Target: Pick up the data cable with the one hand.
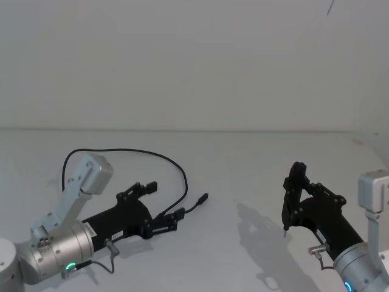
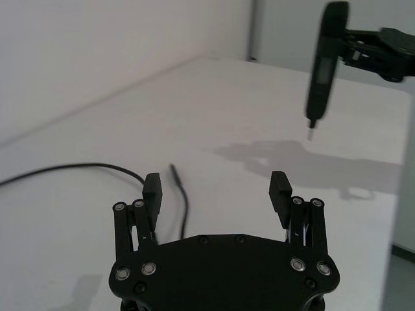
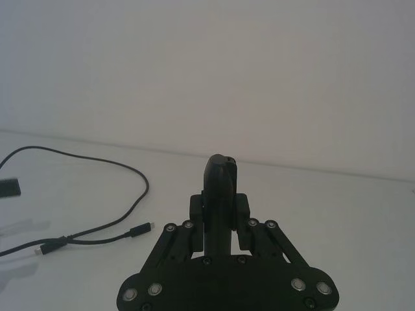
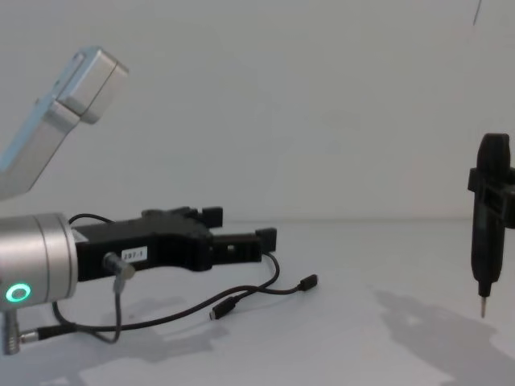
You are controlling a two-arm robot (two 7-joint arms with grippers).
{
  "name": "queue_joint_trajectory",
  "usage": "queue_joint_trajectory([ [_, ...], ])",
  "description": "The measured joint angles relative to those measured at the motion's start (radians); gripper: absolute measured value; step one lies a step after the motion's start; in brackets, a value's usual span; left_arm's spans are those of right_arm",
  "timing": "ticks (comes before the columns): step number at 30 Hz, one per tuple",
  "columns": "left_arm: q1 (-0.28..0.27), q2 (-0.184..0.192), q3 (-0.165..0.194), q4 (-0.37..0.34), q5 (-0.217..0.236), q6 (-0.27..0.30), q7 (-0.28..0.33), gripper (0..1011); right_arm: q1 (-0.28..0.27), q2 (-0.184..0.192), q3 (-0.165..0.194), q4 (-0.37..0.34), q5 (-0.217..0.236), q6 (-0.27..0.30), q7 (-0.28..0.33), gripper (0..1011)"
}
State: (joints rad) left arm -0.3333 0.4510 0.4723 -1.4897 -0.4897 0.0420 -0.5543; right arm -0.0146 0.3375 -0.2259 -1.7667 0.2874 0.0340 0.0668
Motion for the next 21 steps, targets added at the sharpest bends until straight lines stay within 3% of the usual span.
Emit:
queue_joint_trajectory([
  [6,-0.027,0.026,0.016,0.035,-0.061,0.051,-0.115,1001,0.000,0.000,0.000,0.000,0.000,0.000,0.000,279],
  [10,-0.040,0.040,0.025,0.048,-0.080,0.074,-0.156,1001,0.000,0.000,0.000,0.000,0.000,0.000,0.000,279],
  [21,-0.065,0.063,0.043,0.064,-0.097,0.098,-0.203,1001,0.000,0.000,0.000,0.000,0.000,0.000,0.000,279],
])
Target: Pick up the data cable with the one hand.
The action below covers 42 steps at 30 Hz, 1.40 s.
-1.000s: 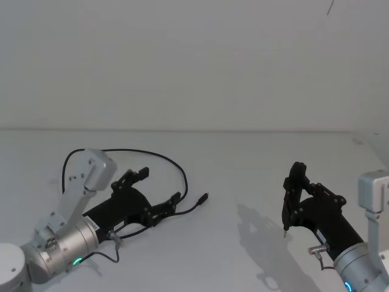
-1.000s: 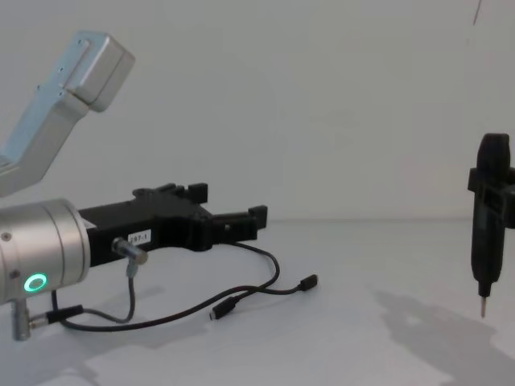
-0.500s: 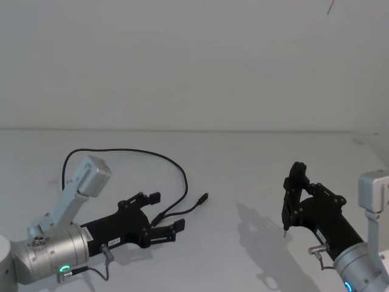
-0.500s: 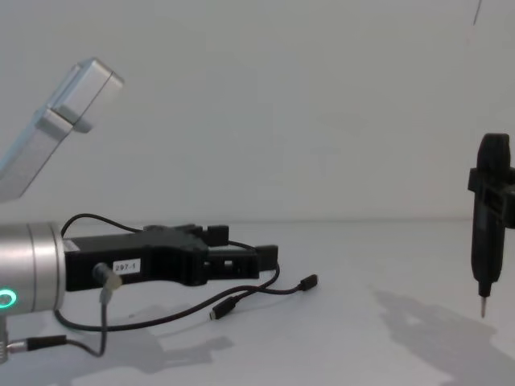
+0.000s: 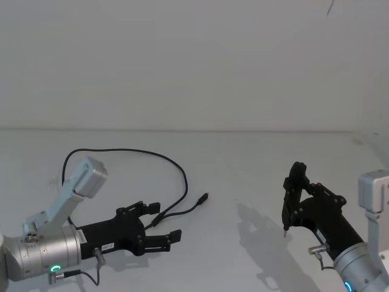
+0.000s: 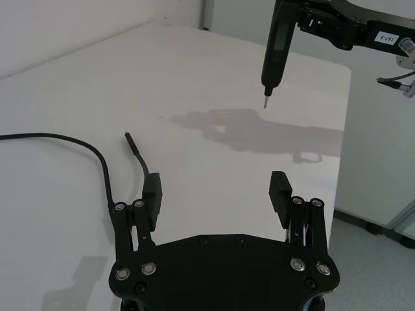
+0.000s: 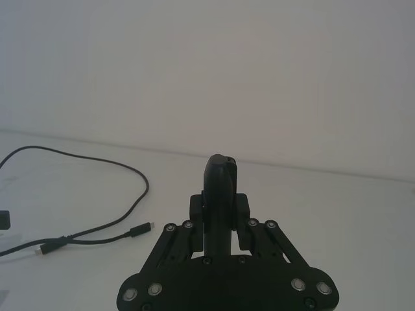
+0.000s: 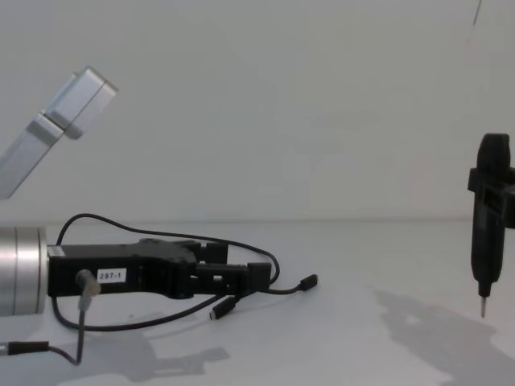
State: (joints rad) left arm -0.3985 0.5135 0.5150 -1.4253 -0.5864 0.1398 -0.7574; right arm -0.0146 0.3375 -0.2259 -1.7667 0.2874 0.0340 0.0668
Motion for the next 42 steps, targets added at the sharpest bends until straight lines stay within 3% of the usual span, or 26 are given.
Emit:
queue_joint_trajectory([
  [12,-0.021,0.019,0.017,-0.006,0.022,-0.001,0.008,1001,0.000,0.000,0.000,0.000,0.000,0.000,0.000,279],
  [26,-0.063,0.048,0.068,-0.021,0.075,0.049,0.021,1001,0.000,0.000,0.000,0.000,0.000,0.000,0.000,279],
  [42,-0.098,0.044,0.114,0.010,0.125,0.069,0.052,1001,0.000,0.000,0.000,0.000,0.000,0.000,0.000,279],
])
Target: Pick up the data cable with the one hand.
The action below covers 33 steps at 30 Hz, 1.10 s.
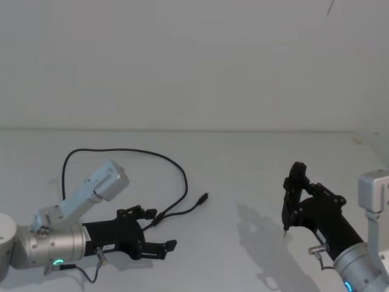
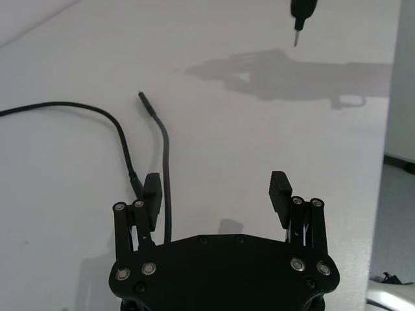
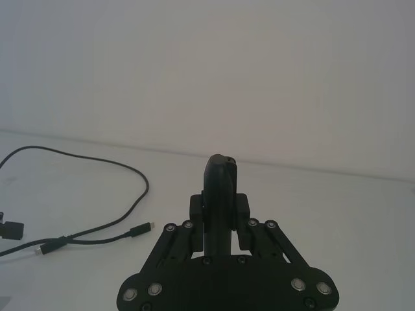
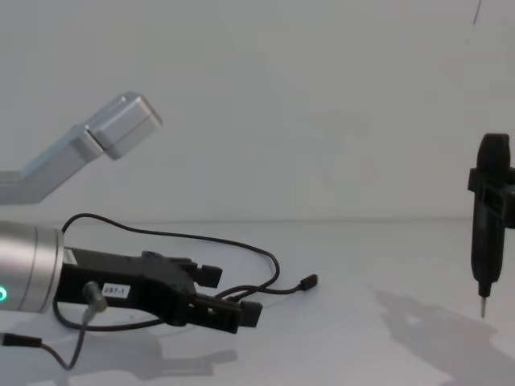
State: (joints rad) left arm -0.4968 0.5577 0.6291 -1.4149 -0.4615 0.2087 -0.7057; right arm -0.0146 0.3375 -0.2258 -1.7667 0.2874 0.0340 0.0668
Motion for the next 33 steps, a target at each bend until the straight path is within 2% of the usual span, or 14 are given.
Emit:
queue_joint_trajectory([
  [14,-0.031,-0.036,0.020,0.070,0.040,-0.023,0.017,979,0.000,0.000,0.000,0.000,0.000,0.000,0.000,279],
  [20,-0.047,-0.058,0.025,0.108,0.055,-0.044,0.018,850,0.000,0.000,0.000,0.000,0.000,0.000,0.000,279],
  [21,-0.051,-0.062,0.025,0.116,0.057,-0.047,0.018,798,0.000,0.000,0.000,0.000,0.000,0.000,0.000,279],
  [23,-0.055,-0.067,0.026,0.124,0.061,-0.052,0.018,765,0.000,0.000,0.000,0.000,0.000,0.000,0.000,279],
  [27,-0.063,-0.077,0.028,0.141,0.068,-0.058,0.015,628,0.000,0.000,0.000,0.000,0.000,0.000,0.000,279],
  [28,-0.066,-0.081,0.028,0.146,0.070,-0.060,0.013,628,0.000,0.000,0.000,0.000,0.000,0.000,0.000,279],
  [31,-0.070,-0.085,0.029,0.153,0.073,-0.062,0.011,485,0.000,0.000,0.000,0.000,0.000,0.000,0.000,279],
  [33,-0.073,-0.089,0.029,0.158,0.076,-0.063,0.009,451,0.000,0.000,0.000,0.000,0.000,0.000,0.000,279],
])
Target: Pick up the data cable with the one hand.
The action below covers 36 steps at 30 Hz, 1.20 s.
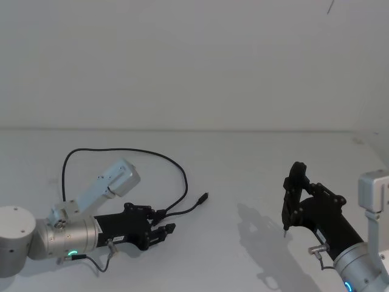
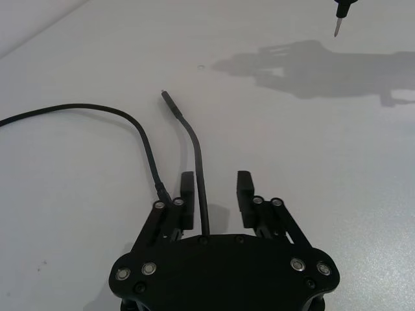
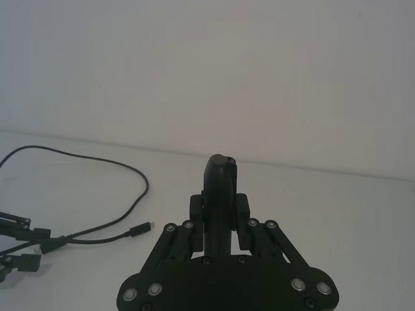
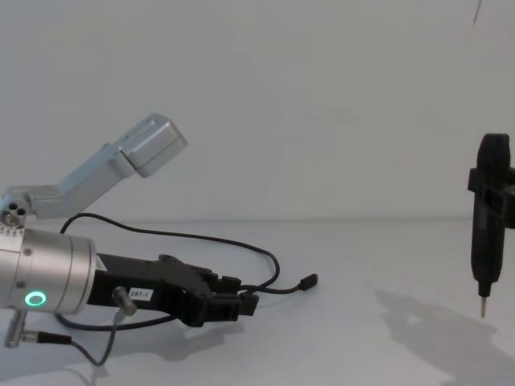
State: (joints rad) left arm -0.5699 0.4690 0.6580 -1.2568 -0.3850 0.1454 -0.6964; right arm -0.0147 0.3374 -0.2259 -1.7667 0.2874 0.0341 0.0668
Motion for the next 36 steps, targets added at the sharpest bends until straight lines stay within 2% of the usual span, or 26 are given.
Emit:
queue_joint_trajectory([
  [8,-0.004,-0.007,0.000,0.008,0.007,0.001,-0.003,168,0.000,0.000,0.000,0.000,0.000,0.000,0.000,279],
  [9,-0.004,-0.007,0.000,0.008,0.008,0.001,-0.004,168,0.000,0.000,0.000,0.000,0.000,0.000,0.000,279],
  [10,-0.004,-0.008,0.000,0.008,0.009,0.002,-0.004,116,0.000,0.000,0.000,0.000,0.000,0.000,0.000,279],
  [14,-0.002,-0.007,-0.003,0.003,0.010,0.004,-0.001,41,0.000,0.000,0.000,0.000,0.000,0.000,0.000,279],
  [22,0.010,0.000,-0.018,-0.030,0.007,0.002,0.007,41,0.000,0.000,0.000,0.000,0.000,0.000,0.000,279],
  [36,0.053,0.045,-0.059,-0.152,-0.056,-0.008,-0.009,41,0.000,-0.001,0.000,0.000,0.000,0.000,0.000,279],
])
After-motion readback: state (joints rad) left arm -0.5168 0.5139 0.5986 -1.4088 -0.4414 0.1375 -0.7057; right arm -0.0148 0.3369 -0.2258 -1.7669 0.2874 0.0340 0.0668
